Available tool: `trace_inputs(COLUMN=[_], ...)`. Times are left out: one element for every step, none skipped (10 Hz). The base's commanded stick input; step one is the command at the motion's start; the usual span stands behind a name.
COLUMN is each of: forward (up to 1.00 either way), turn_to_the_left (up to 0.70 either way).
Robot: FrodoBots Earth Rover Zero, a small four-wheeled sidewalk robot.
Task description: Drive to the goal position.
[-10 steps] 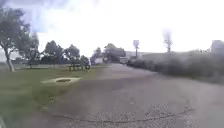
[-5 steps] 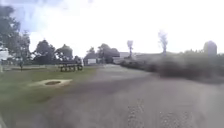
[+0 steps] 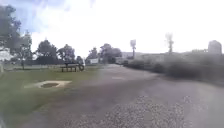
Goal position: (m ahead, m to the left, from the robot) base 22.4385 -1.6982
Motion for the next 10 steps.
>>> trace_inputs(forward=[0.7,0.7,0.7,0.7,0.7,0.7,0.7,0.7,0.7,0.7], turn_to_the_left=[0.0,-0.14,-0.22,-0.29,-0.19,-0.08,0.0,0.0,0.0,0.0])
